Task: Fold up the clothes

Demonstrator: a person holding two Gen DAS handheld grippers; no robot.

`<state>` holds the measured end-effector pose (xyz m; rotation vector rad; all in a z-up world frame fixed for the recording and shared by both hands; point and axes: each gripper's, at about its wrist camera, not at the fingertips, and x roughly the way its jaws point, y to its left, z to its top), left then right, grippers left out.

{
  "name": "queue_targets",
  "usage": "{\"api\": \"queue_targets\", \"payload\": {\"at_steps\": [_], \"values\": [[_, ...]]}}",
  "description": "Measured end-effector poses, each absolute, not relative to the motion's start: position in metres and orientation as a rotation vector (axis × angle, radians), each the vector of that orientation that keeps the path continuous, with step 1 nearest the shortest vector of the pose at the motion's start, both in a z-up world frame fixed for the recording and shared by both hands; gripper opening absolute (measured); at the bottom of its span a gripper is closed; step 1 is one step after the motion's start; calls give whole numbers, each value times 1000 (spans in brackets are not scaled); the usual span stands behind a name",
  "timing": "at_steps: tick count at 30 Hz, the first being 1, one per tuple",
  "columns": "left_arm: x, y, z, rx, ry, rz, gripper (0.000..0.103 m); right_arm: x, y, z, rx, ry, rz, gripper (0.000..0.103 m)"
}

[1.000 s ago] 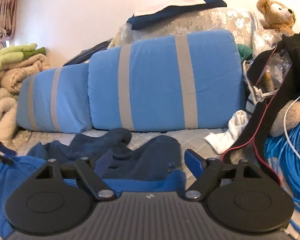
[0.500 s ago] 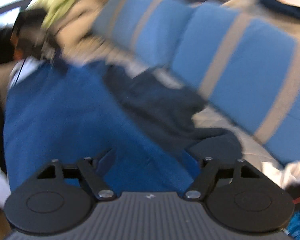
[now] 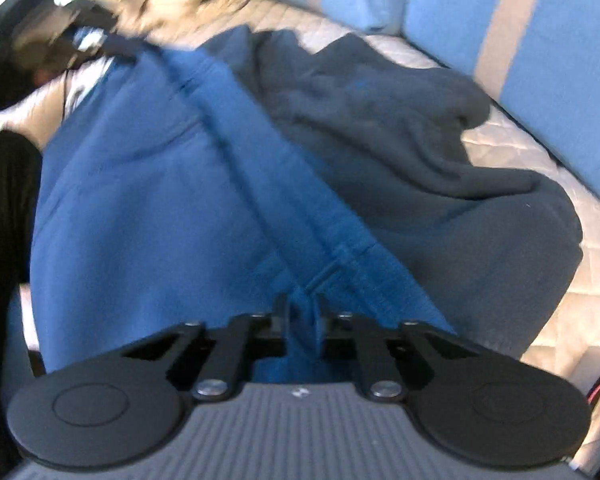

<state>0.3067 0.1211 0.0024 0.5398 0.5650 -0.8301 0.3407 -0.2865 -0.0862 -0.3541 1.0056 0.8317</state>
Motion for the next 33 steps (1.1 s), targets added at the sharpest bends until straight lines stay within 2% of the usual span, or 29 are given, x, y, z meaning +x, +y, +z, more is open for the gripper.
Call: {"api": "queue_targets", "payload": {"at_steps": [11, 24, 25, 27, 28, 29, 30, 33], "values": [[326, 104, 0, 615, 570, -675, 7, 326, -294, -40, -398, 745, 663, 5], [344, 70, -60, 860, 639, -593, 8, 331, -250, -111, -660, 733, 464, 7], [344, 70, -62, 860, 644, -592, 8, 331, -251, -110, -653, 721, 446, 27], [347, 72, -64, 846, 662, -595, 9, 329, -259, -101, -604, 700, 414, 38], [348, 73, -65, 839, 671, -596, 9, 329, -265, -95, -568, 689, 400, 51], [349, 74, -66, 832, 680, -597, 9, 328, -273, -89, -527, 679, 386, 58], [349, 74, -67, 827, 685, -598, 9, 327, -286, -80, -460, 669, 372, 69], [350, 71, -67, 829, 696, -598, 9, 321, -334, -56, -254, 656, 333, 75]]}}
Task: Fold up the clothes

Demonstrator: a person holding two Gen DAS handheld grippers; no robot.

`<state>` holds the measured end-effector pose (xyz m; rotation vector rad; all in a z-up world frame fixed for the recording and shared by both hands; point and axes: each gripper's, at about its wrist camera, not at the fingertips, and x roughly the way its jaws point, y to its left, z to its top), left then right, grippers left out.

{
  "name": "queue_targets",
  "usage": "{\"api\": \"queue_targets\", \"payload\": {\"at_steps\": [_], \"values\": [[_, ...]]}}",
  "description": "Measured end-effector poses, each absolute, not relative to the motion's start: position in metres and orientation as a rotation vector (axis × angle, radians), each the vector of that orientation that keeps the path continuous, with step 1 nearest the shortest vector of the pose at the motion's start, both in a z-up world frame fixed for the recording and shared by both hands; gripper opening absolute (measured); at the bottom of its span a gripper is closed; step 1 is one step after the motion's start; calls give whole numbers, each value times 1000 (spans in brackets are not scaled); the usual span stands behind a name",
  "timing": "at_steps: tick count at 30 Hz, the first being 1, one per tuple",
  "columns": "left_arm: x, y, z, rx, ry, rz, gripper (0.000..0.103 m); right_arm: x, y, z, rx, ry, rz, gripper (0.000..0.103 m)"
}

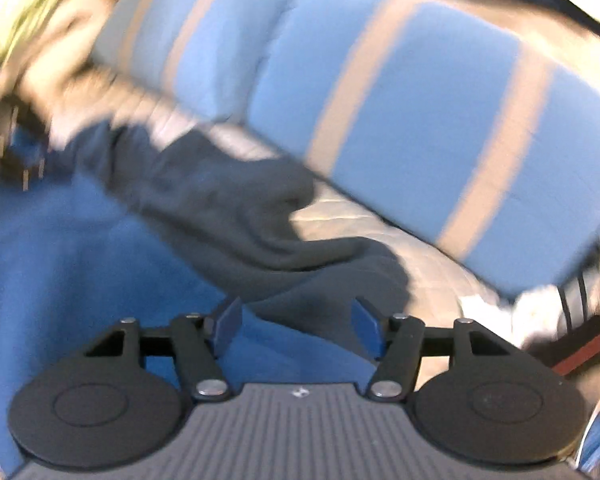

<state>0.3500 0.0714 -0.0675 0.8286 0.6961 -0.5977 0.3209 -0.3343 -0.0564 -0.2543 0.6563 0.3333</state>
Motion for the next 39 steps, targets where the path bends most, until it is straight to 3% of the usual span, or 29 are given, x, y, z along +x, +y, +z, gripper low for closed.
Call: {"api": "queue_targets", "payload": {"at_steps": [8, 14, 15, 18, 19, 22, 27, 33, 34, 36, 37, 39], "values": [[350, 67, -69, 845, 728, -580, 9, 301, -454, -65, 287, 722, 251, 78], [356, 63, -68, 837, 773, -568, 9, 307, -472, -106, 668, 786, 375, 74], [356, 62, -68, 837, 777, -565, 9, 311, -471, -112, 724, 790, 392, 69], [357, 61, -69, 835, 786, -553, 9, 321, -462, -120, 767, 768, 390, 28], [357, 60, -69, 833, 789, -548, 9, 320, -454, -116, 699, 738, 382, 21], [358, 58, -69, 827, 796, -532, 9, 299, -411, -90, 302, 585, 365, 17], [358, 52, -71, 831, 799, -501, 9, 240, -325, -66, -281, 401, 413, 16], [356, 48, -76, 827, 786, -462, 10, 213, -276, -72, -567, 401, 445, 17], [355, 47, -77, 831, 778, -455, 10, 214, -274, -73, -569, 418, 446, 24], [352, 46, -80, 845, 761, -446, 10, 218, -273, -74, -552, 447, 430, 27], [351, 45, -82, 852, 752, -442, 10, 221, -274, -72, -525, 463, 425, 37], [349, 45, -84, 858, 737, -436, 10, 231, -280, -69, -465, 491, 421, 45]]}}
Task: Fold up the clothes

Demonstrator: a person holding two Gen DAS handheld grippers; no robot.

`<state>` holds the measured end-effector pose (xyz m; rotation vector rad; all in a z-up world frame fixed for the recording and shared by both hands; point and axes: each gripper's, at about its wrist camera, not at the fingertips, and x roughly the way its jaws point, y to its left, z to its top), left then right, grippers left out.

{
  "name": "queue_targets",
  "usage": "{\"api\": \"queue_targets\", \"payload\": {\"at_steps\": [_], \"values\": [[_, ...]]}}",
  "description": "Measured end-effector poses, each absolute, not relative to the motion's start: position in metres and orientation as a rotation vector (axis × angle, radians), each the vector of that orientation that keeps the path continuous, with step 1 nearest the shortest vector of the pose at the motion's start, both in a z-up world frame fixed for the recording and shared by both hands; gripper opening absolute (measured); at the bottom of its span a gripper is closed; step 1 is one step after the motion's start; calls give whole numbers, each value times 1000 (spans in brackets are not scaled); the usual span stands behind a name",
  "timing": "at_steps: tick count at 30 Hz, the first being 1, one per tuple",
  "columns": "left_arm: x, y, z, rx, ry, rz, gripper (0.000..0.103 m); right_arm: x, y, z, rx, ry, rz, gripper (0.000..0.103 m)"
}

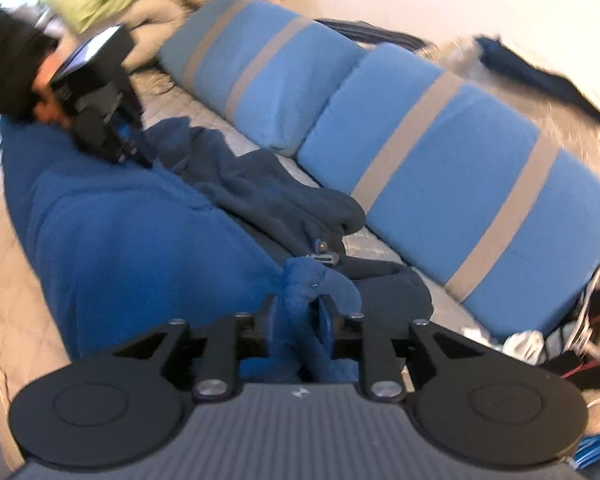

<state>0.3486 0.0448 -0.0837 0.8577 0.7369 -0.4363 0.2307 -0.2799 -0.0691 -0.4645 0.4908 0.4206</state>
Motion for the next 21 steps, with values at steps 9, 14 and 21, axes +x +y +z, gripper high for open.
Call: {"api": "queue_targets", "payload": {"at_steps": [9, 14, 21], "values": [[347, 50, -84, 827, 717, -453, 10, 286, -334, -60, -68, 682, 377, 71], [348, 54, -84, 798, 709, -465, 10, 325, -405, -84, 354, 818, 396, 73], [348, 56, -85, 791, 703, -476, 10, 342, -467, -142, 864, 813, 621, 71]]}}
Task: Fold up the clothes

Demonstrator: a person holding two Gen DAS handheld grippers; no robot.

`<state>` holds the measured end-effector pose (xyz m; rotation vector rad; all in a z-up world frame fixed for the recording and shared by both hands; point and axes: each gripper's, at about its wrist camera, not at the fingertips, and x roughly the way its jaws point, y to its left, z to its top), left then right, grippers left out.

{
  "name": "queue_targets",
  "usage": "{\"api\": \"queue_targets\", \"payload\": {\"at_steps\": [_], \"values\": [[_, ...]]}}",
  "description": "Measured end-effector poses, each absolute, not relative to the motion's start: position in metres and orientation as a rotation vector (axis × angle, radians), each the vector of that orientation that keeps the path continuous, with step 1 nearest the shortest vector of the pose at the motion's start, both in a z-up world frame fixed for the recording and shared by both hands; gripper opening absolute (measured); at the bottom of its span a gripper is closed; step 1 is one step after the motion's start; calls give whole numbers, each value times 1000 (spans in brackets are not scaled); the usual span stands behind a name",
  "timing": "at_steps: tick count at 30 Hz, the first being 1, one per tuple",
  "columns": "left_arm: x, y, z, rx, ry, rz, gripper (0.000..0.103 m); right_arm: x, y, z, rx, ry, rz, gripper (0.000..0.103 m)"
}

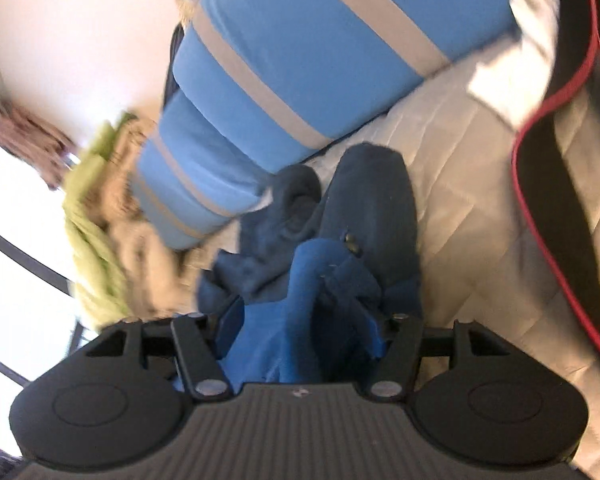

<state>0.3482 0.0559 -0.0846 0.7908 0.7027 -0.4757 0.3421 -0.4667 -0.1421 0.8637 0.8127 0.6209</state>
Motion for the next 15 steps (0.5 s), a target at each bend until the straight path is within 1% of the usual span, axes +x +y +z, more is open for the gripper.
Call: {"api": "queue_targets", "payload": {"at_steps": [2, 3, 4, 5, 6, 7, 9, 12, 15], "values": [[349, 57, -84, 784, 705, -479, 10, 347, -472, -156, 944, 806, 660, 70], [349, 58, -84, 780, 706, -481, 10, 350, -472, -160, 971, 798, 676, 67], [349, 58, -84, 778, 707, -481, 10, 352, -472, -162, 991, 794, 684, 58], [349, 58, -84, 776, 708, -482, 10, 354, -471, -165, 1010, 791, 690, 54], [349, 58, -83, 775, 708, -481, 10, 358, -469, -167, 1014, 801, 685, 44], [349, 58, -83, 776, 707, -480, 10, 361, -467, -167, 1008, 816, 665, 25], [348, 58, -83, 775, 704, -479, 10, 363, -464, -162, 987, 801, 639, 13], [348, 59, -83, 765, 705, -477, 11, 359, -462, -149, 913, 762, 578, 11], [350, 61, -80, 729, 715, -471, 12, 352, -453, -130, 750, 767, 489, 11]]}}
